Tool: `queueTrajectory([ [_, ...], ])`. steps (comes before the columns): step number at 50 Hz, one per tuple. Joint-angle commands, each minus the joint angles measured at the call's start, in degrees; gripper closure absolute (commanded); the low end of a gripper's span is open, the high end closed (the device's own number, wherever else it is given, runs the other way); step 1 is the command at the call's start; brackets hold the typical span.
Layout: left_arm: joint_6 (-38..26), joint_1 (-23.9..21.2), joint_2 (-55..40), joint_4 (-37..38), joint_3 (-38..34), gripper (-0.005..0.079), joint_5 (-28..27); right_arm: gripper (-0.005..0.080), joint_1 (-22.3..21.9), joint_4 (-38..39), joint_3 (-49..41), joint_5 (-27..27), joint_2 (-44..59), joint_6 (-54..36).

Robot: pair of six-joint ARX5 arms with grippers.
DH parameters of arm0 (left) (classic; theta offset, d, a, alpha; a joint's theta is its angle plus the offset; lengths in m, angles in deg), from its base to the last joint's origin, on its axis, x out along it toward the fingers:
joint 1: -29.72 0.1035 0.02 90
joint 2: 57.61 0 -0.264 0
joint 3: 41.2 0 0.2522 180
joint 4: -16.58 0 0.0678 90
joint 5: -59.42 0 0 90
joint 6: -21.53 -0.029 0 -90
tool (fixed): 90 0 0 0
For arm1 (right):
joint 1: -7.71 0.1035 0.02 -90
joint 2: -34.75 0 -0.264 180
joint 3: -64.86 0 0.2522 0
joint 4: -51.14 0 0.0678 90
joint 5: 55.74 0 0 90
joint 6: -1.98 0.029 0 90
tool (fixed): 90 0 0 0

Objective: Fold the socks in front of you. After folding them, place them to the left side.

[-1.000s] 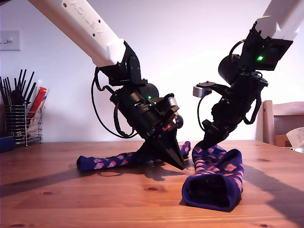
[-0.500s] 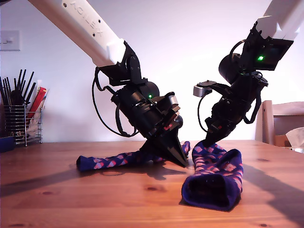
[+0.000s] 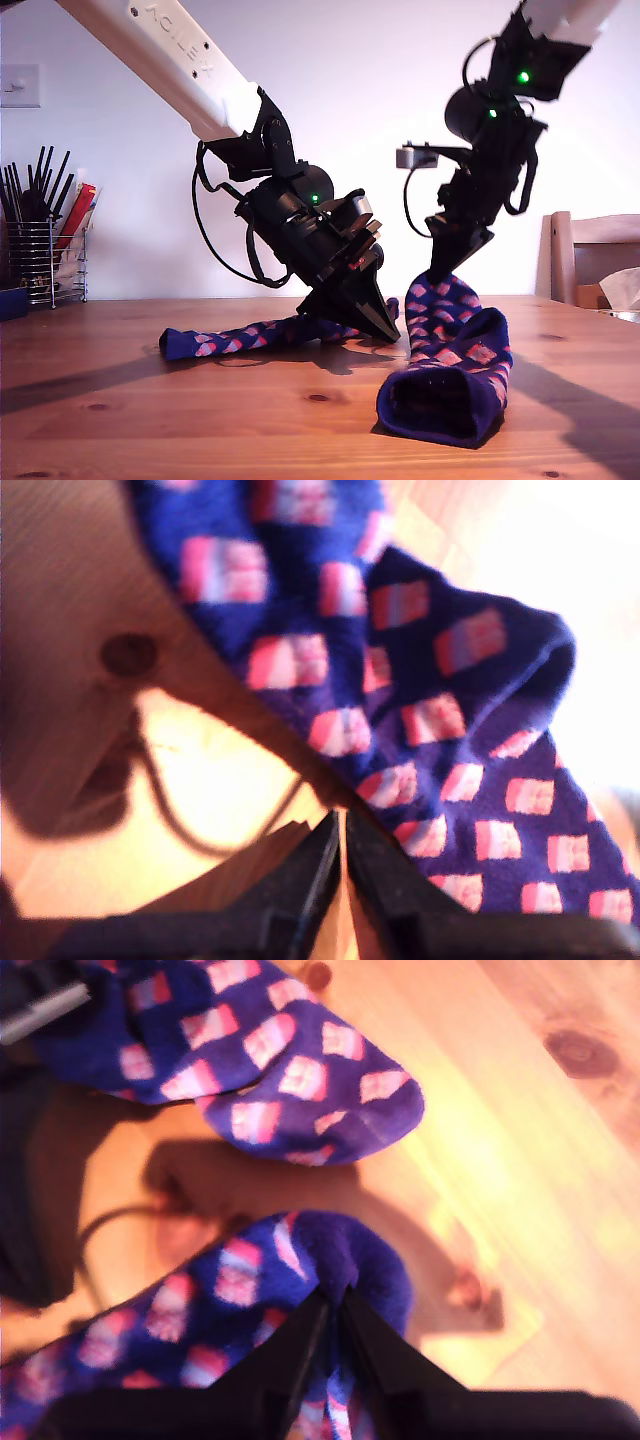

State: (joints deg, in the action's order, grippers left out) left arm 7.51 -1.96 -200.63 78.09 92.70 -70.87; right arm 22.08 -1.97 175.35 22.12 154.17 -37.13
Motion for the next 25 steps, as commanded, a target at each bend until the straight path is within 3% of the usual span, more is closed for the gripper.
queueTrajectory([
  [1,0.6,0.1,-1.3,-0.2,0.9,0.0766,-0.2,0.0765,1.0,-1.9,0.0,0.6,-0.1,0.3],
  [11,0.6,0.2,-0.6,0.4,2.3,0.0766,-0.2,0.0765,3.2,-7.6,0.0,2.3,-2.3,1.0],
  [25,0.5,0.2,0.5,4.1,2.3,0.0766,-0.9,0.0765,3.7,-6.4,0.2,8.7,-7.7,1.3],
])
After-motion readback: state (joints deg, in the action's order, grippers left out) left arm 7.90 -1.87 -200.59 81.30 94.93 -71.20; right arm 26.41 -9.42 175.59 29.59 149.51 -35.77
